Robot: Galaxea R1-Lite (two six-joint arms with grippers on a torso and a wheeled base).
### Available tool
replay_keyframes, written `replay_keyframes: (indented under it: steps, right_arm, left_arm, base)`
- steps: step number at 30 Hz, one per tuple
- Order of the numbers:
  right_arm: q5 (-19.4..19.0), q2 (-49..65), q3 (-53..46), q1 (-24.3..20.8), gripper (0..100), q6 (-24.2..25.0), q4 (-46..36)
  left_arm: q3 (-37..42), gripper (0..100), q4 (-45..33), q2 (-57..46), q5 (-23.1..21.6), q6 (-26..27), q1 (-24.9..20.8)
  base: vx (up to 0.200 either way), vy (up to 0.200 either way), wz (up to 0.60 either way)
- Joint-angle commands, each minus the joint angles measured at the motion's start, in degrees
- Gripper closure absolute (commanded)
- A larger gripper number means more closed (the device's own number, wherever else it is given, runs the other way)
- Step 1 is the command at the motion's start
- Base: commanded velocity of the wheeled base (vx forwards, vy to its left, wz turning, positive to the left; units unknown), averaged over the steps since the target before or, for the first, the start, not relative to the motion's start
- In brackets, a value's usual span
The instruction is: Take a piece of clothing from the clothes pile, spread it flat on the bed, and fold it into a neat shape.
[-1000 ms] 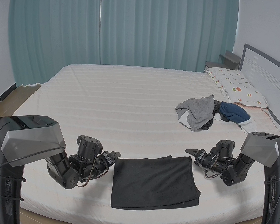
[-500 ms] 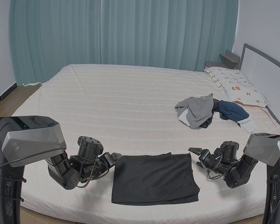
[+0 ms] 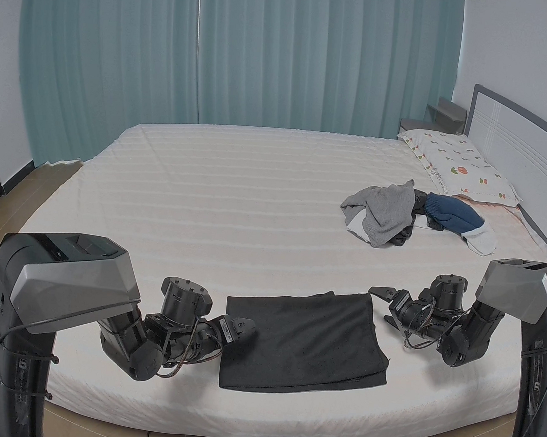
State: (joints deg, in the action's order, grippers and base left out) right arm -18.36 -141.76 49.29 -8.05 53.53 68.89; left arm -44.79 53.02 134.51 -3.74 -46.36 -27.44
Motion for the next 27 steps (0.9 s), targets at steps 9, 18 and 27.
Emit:
replay_keyframes:
  steps: [9,18,27]
  right_arm:
    - [0.1,0.0,-0.1,-0.1,0,0.2,0.7]
    - [0.1,0.1,-0.2,-0.1,0,0.2,0.7]
    - [0.2,0.1,-0.3,0.0,0,0.3,0.8]
  left_arm:
    - [-2.9,0,0.1,2.5,0.6,2.2,-1.1]
    - [-3.3,100,0.2,2.8,0.8,1.9,-1.2]
    - [-3.2,100,0.2,2.8,1.3,1.8,-1.1]
  base:
    - [0.0,0.0,0.0]
    - [0.0,0.0,0.0]
    - [0.0,0.0,0.0]
